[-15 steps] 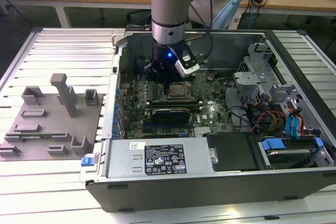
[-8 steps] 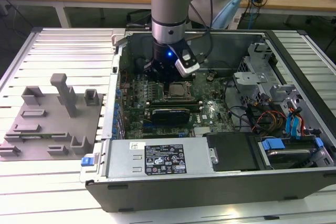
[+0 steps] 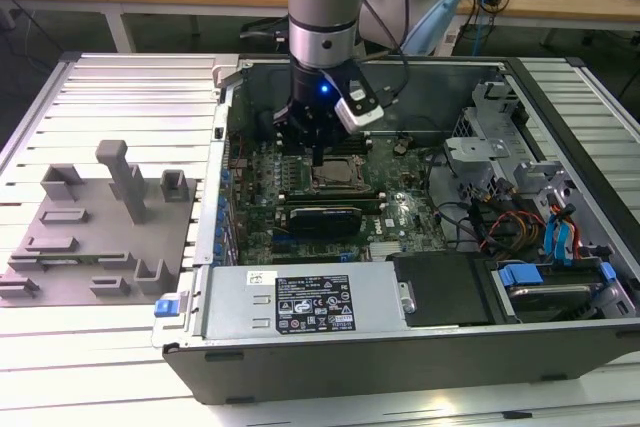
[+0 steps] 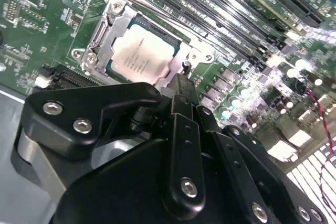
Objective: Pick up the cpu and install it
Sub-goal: 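Close the cpu cover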
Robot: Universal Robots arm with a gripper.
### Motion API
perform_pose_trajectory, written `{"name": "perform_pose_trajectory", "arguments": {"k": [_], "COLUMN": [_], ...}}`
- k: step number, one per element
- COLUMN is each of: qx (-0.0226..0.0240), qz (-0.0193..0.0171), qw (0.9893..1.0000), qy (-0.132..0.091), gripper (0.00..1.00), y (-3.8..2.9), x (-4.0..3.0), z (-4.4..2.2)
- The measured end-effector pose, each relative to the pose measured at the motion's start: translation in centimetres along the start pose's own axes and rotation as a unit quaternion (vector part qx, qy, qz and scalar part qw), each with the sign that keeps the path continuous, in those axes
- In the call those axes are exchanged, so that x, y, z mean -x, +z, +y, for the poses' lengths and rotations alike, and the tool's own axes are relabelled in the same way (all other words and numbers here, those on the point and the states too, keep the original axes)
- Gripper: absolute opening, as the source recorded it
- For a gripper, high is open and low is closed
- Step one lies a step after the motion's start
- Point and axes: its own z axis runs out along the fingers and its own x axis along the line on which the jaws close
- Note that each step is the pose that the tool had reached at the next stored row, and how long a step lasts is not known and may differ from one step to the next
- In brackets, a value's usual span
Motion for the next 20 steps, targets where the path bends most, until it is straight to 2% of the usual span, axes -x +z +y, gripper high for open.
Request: {"name": "perform_pose_trajectory", "arguments": {"k": [3, 6, 12, 14, 18, 20], "qx": [0.0000, -0.0001, 0.0000, 0.0000, -0.0001, 0.0000], "qz": [-0.0001, -0.0001, 0.0017, 0.0023, 0.0025, 0.0024], "qw": [1.0000, 1.0000, 1.0000, 1.0000, 1.0000, 1.0000], "qy": [0.000, 0.000, 0.000, 0.000, 0.000, 0.000], "gripper": [0.11, 0.11, 0.11, 0.11, 0.11, 0.11], "y": [-0.62, -0.62, -0.57, -0.56, -0.63, -1.15], "x": [0.02, 0.20, 2.55, 3.11, 3.27, 3.29], "z": [-0.02, -0.03, -0.14, -0.17, -0.40, -0.42]}}
